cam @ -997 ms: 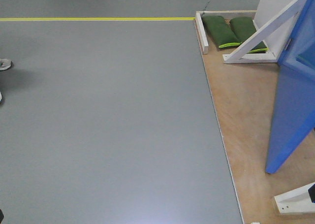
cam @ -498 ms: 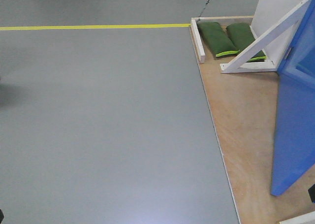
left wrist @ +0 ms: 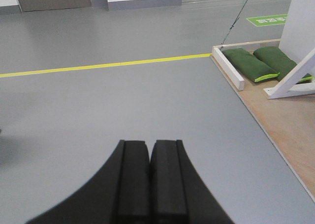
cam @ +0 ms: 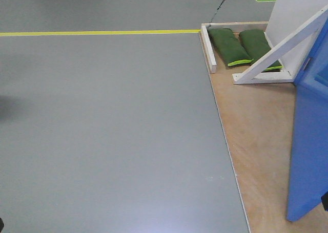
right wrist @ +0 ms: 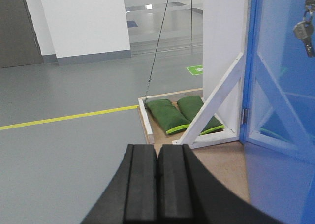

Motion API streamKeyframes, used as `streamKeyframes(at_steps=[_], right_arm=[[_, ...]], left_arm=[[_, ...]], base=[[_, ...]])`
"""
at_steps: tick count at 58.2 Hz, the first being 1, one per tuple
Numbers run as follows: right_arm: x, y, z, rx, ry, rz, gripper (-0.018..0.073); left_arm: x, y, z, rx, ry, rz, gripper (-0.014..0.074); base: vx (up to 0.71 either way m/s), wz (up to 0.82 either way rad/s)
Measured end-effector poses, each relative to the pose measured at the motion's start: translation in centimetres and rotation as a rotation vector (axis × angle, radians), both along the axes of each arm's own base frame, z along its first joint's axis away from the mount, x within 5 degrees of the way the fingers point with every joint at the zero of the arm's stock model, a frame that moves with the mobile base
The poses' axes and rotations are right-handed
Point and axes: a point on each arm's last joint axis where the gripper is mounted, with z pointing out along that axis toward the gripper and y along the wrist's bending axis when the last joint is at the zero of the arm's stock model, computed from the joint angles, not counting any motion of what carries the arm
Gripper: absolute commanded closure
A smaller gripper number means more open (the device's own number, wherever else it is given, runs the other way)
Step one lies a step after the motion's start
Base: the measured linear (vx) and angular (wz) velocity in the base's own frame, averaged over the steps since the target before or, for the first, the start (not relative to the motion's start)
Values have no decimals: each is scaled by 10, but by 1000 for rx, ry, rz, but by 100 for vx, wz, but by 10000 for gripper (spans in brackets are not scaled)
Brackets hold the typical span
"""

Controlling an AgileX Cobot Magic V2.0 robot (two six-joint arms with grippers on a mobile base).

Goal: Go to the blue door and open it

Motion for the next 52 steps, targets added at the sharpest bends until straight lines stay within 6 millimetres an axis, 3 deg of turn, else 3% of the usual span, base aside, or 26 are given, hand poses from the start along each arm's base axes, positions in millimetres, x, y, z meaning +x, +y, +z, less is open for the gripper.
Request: streamKeyframes(at_steps=[52], right_arm=[[0,0,0,0,0,0,551]], left_arm=[[0,0,0,0,0,0,524]], base=[[11,1]])
